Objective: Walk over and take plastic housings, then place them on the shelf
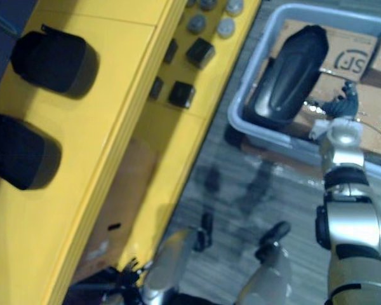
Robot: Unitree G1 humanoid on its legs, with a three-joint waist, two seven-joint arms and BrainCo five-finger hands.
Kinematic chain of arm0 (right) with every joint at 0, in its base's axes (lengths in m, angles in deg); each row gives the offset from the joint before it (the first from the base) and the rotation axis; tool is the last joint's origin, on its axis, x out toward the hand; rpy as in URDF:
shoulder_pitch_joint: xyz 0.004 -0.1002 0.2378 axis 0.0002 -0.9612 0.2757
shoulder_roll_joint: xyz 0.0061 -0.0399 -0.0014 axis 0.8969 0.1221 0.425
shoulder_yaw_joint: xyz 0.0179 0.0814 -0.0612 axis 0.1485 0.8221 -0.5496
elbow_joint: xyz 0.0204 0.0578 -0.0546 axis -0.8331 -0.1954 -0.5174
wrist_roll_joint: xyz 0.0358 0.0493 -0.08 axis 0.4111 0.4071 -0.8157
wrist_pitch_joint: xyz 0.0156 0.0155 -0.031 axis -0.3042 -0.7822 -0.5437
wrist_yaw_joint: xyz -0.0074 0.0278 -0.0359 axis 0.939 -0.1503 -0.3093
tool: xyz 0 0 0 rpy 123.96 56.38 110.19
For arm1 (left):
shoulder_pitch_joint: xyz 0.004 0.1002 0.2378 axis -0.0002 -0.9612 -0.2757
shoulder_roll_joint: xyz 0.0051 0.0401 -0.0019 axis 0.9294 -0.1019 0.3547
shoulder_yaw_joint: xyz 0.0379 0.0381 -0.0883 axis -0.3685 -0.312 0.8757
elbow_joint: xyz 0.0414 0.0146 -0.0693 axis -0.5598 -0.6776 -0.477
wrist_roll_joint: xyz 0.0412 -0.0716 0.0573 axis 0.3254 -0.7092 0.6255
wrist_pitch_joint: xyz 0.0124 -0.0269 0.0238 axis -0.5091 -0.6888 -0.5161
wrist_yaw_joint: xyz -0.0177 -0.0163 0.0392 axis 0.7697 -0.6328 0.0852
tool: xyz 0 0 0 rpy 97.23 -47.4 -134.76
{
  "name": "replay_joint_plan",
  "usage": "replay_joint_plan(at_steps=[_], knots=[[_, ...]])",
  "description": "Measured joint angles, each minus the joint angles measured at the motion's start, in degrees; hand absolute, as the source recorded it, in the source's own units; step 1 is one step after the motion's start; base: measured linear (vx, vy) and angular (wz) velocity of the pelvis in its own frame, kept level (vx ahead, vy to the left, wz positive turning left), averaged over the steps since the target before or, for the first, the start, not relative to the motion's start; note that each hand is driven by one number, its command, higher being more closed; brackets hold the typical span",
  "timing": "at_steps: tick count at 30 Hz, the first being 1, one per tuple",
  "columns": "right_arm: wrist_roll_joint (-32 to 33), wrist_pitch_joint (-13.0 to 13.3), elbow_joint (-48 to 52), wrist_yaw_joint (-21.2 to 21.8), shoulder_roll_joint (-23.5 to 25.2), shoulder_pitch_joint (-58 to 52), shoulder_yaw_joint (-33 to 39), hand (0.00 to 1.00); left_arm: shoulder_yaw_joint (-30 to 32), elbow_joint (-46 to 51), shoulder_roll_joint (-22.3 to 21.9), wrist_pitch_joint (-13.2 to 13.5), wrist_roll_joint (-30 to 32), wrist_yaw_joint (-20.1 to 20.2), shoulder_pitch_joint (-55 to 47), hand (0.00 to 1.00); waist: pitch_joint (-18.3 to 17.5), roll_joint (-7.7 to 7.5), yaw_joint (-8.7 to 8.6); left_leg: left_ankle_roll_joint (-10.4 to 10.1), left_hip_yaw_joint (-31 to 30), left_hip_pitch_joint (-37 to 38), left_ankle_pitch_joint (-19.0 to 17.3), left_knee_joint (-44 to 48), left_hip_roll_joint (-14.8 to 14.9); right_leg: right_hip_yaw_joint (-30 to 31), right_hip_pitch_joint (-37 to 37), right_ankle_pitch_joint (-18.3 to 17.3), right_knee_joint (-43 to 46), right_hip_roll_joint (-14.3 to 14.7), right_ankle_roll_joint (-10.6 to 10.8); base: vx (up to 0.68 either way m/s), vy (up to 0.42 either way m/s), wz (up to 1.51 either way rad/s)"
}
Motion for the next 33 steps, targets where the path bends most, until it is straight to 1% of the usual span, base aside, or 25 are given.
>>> replay_joint_plan(at_steps=[1,4,7,10,12,13,14,15,16,17,18,19,20,22,23,24,25,26,28,29,31,33], knots=[[0.0,0.0,-0.1,-0.3,0.0,0.2,-0.4,0.0,-0.1,-0.4,0.0,-0.1,-1.4,0.5,0.0,0.0,0.0,0.05,0.19,0.0,0.0,-0.1,0.0,0.1,0.0,0.0,0.0,-0.1,0.1,-0.1,-0.1,-0.05,0.028,0.01],[-0.7,0.0,-0.2,-2.8,0.0,0.9,-1.0,0.0,-0.6,-1.4,0.0,-0.3,-2.0,1.4,0.0,0.0,-0.2,0.33,0.4,0.3,-0.2,-0.5,0.2,0.3,-0.1,-0.3,-0.3,-0.2,0.3,-0.3,-0.2,-0.06,0.027,0.05],[-1.7,-0.6,-0.2,-4.4,0.0,1.4,-1.0,0.0,-1.7,-2.2,0.2,-0.4,-3.6,1.8,0.0,0.0,-0.4,0.58,0.54,0.4,-0.2,-0.8,0.3,0.3,-0.2,-0.4,-0.4,-0.2,0.4,-0.5,-0.2,-0.06,0.037,0.01],[-2.7,-3.6,-0.8,-4.9,0.0,1.6,-1.0,0.0,-2.3,-2.8,-0.1,-1.2,-3.7,2.0,0.0,0.0,-1.0,1.49,0.82,0.5,-0.2,-1.0,0.2,0.3,-0.1,-0.5,-0.5,-0.2,0.2,-0.5,-0.2,-0.05,0.049,0.01],[-3.3,-5.0,-0.9,-4.9,-0.2,1.9,-1.0,0.0,-2.4,-3.2,-0.5,-1.6,-3.7,2.0,0.0,0.0,-1.6,2.28,0.91,0.5,-0.4,-1.6,0.2,0.5,-0.1,-0.8,-0.6,-0.2,0.1,-0.5,-0.2,-0.03,0.039,0.07],[-4.0,-6.4,-0.9,-4.6,-1.1,2.4,-1.0,0.0,-2.5,-3.2,-0.8,-2.0,-3.7,2.0,0.0,0.0,-1.9,2.79,0.92,0.5,-0.8,-2.0,0.2,0.7,-0.1,-1.3,-0.7,-0.2,0.1,-0.5,-0.2,-0.02,0.036,0.1],[-4.4,-7.9,-0.9,-4.5,-1.9,2.5,-1.0,0.0,-2.5,-3.3,-1.0,-2.1,-3.8,2.0,0.0,0.0,-2.2,3.16,1.31,0.5,-0.9,-2.1,0.2,0.7,0.0,-1.5,-0.7,-0.2,0.1,-0.4,-0.2,-0.02,0.042,0.08],[-4.4,-7.9,-0.9,-4.5,-1.9,2.5,-1.0,0.0,-2.5,-3.3,-1.0,-2.1,-3.8,2.0,0.0,0.0,-2.2,3.16,1.31,0.5,-0.9,-2.1,0.2,0.7,0.0,-1.5,-0.7,-0.2,0.1,-0.4,-0.2,-0.01,0.035,0.03],[-6.4,-10.3,-1.0,-4.1,-3.1,2.6,-1.2,0.0,-3.3,-3.3,-1.0,-2.2,-4.1,2.0,0.2,0.0,-2.4,3.46,1.96,0.5,-1.0,-2.1,0.2,0.7,0.0,-1.6,-0.7,-0.2,0.1,-0.4,-0.2,-0.01,0.034,0.01],[-7.4,-11.1,-1.3,-3.8,-3.4,3.0,-1.4,0.0,-3.4,-3.4,-1.0,-2.2,-4.2,2.0,0.2,0.0,-2.5,3.54,2.02,0.5,-1.1,-2.2,0.2,0.7,0.0,-1.6,-0.7,-0.2,0.2,-0.4,-0.2,-0.01,0.028,0.04],[-8.5,-12.3,-2.0,-3.4,-3.9,3.7,-1.8,1.0,-3.8,-4.0,-1.0,-2.2,-4.2,2.0,0.4,0.0,-2.6,3.77,2.09,0.5,-1.2,-2.5,0.2,1.1,0.1,-1.8,-0.7,-0.2,0.2,-0.4,-0.2,-0.02,0.047,0.05],[-9.0,-13.7,-2.2,-3.3,-4.4,4.3,-2.2,1.0,-4.1,-4.3,-1.0,-2.2,-4.2,2.1,0.5,0.0,-2.7,3.92,2.33,0.5,-1.3,-2.7,0.2,1.2,0.1,-1.9,-0.8,-0.2,0.2,-0.5,-0.2,-0.02,0.042,0.04],[-9.8,-14.5,-2.4,-3.2,-4.6,4.7,-2.2,1.0,-4.3,-4.3,-1.0,-2.2,-4.2,2.1,0.5,0.0,-2.8,3.96,2.54,0.5,-1.3,-2.8,0.2,1.2,0.0,-1.8,-0.9,-0.2,0.2,-0.5,-0.2,-0.03,0.05,0.02],[-12.7,-17.0,-2.9,-3.0,-5.8,5.1,-2.4,1.0,-4.5,-4.4,-1.0,-2.2,-4.2,2.7,1.0,0.0,-2.9,4.17,3.75,0.5,-1.4,-3.0,0.2,1.1,0.0,-1.9,-0.9,-0.5,0.3,-0.6,-0.7,-0.04,0.045,0.04],[-14.7,-18.6,-3.0,-2.3,-6.8,5.5,-3.3,1.0,-4.5,-4.5,-1.0,-2.4,-4.2,3.2,1.1,0.0,-3.0,4.3,3.99,0.6,-1.7,-3.3,0.1,1.3,0.0,-2.3,-1.0,-0.6,0.2,-0.6,-0.7,-0.04,0.041,0.11],[-15.8,-19.2,-3.1,-2.0,-7.0,5.7,-3.7,1.0,-4.5,-4.5,-1.1,-2.5,-4.2,3.3,1.1,0.0,-3.1,4.47,4.03,0.6,-2.0,-3.7,0.1,1.4,0.0,-2.7,-0.9,-0.6,0.2,-0.6,-0.7,-0.04,0.04,0.22],[-19.5,-21.0,-3.2,-0.9,-7.9,6.1,-4.1,1.0,-4.6,-4.6,-1.1,-2.5,-4.2,3.6,1.4,0.0,-3.4,4.79,4.02,0.6,-2.8,-4.6,0.1,1.6,-0.1,-3.6,-1.1,-0.6,0.1,-0.7,-0.7,-0.03,0.034,0.21],[-21.4,-21.8,-3.2,-0.7,-8.3,6.4,-4.4,1.0,-4.6,-4.7,-1.1,-2.5,-4.2,3.9,1.4,0.0,-3.4,4.8,4.05,0.6,-3.0,-4.8,0.1,1.6,-0.1,-3.8,-1.2,-0.6,0.0,-0.7,-0.8,-0.03,0.045,0.18],[-27.9,-26.2,-3.3,-0.4,-9.2,7.1,-5.7,1.0,-4.6,-4.7,-1.1,-2.5,-4.2,4.4,1.4,0.0,-3.5,4.95,4.97,0.6,-3.1,-4.8,0.2,1.4,-0.1,-4.1,-1.1,-0.7,0.0,-0.8,-0.7,-0.01,0.045,0.06],[-29.4,-27.1,-3.2,0.0,-9.2,7.3,-6.1,1.0,-4.6,-4.7,-1.1,-2.5,-4.2,4.4,1.4,0.0,-3.6,5.05,5.1,0.6,-3.2,-4.8,0.2,1.3,-0.1,-4.3,-1.0,-0.7,0.0,-0.8,-0.7,0.02,0.037,0.05],[-35.7,-30.6,-3.4,0.4,-9.3,8.1,-7.4,1.0,-4.6,-4.6,-1.1,-2.2,-4.1,4.6,1.4,0.0,-3.7,5.18,5.63,0.5,-3.4,-4.8,0.4,1.1,-0.1,-4.6,-0.9,-0.7,0.1,-0.8,-0.6,0.03,0.026,0.06],[-38.2,-32.5,-4.6,0.4,-9.4,8.6,-7.9,1.0,-4.6,-4.2,-1.1,-1.8,-3.9,4.6,1.4,0.0,-3.7,5.18,5.98,0.5,-3.6,-4.8,0.4,1.2,-0.2,-4.9,-0.7,-0.6,0.1,-0.8,-0.5,0.03,0.021,0.07]])
